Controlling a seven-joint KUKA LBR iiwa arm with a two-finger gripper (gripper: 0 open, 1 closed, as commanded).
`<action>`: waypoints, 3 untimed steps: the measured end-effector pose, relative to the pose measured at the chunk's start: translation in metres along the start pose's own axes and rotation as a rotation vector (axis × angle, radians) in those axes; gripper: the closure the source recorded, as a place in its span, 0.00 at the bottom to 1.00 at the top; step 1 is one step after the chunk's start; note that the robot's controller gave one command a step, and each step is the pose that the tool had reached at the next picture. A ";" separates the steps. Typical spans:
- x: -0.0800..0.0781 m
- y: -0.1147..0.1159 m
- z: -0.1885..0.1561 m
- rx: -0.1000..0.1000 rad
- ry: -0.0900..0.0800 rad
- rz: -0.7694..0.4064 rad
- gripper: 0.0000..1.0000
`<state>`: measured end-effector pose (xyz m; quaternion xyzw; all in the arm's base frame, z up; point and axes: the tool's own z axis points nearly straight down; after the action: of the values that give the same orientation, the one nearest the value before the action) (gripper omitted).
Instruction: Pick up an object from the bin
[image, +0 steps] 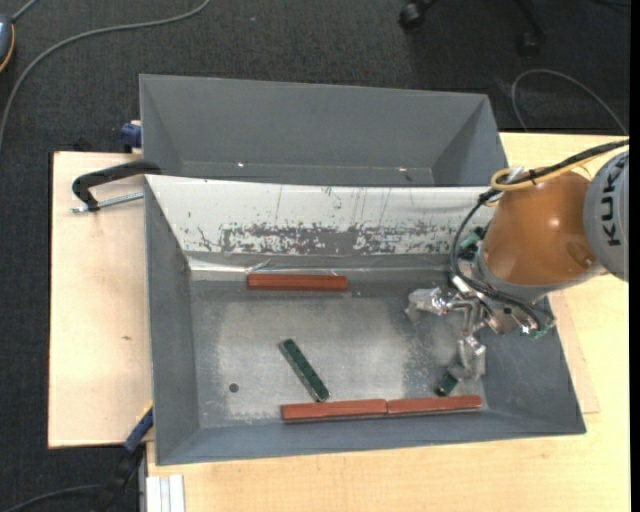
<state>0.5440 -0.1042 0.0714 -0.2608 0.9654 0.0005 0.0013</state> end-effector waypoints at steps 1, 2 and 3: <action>0.009 0.072 -0.056 -0.001 0.001 0.089 0.00; -0.052 0.056 -0.116 0.007 -0.012 -0.030 0.00; 0.033 0.054 -0.004 -0.005 0.009 -0.034 0.00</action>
Offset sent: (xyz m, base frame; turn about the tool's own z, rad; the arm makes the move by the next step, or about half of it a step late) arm -0.0449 0.0559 0.0551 0.0896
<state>0.4882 -0.0748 0.0757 -0.2769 0.9609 0.0015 -0.0038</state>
